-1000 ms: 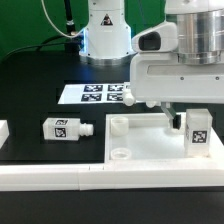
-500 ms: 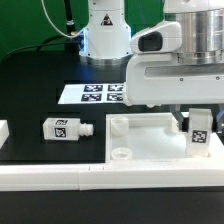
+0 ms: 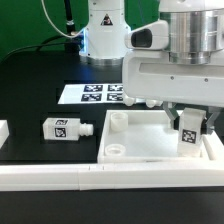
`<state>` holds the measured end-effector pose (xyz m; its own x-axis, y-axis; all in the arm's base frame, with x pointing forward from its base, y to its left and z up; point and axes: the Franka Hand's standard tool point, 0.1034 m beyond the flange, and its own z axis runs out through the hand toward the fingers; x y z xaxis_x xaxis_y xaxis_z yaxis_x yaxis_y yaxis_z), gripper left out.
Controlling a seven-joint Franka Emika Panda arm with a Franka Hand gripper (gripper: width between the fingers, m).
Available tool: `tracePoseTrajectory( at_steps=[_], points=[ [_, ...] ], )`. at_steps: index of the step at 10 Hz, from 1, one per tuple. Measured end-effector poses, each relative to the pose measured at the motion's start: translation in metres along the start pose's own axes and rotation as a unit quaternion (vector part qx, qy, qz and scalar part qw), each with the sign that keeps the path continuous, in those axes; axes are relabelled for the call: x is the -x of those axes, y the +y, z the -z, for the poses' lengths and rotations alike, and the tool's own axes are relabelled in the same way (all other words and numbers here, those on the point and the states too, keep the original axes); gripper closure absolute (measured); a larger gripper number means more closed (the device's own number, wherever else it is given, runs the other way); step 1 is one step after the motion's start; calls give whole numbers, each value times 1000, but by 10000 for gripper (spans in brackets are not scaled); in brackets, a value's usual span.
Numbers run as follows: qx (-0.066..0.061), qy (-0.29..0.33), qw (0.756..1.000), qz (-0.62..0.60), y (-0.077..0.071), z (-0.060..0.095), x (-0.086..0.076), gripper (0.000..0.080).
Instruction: Assemble one leg
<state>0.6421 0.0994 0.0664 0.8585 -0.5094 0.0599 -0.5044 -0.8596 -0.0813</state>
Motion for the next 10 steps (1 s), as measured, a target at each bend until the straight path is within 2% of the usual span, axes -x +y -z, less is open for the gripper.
tracePoseTrajectory(
  at_steps=[4, 5, 6, 7, 8, 9, 10],
  points=[
    [0, 0, 1000, 0, 0, 0, 0, 511],
    [0, -6, 1000, -1, -4, 8, 2, 511],
    [-5, -11, 1000, 0, -12, 26, 1, 419],
    [-9, -10, 1000, 0, -16, 36, -3, 419],
    [-9, -9, 1000, 0, -16, 35, -4, 227],
    [-8, -10, 1000, 0, -15, 34, -3, 167],
    [-8, -10, 1000, 0, -15, 34, -3, 155]
  ],
)
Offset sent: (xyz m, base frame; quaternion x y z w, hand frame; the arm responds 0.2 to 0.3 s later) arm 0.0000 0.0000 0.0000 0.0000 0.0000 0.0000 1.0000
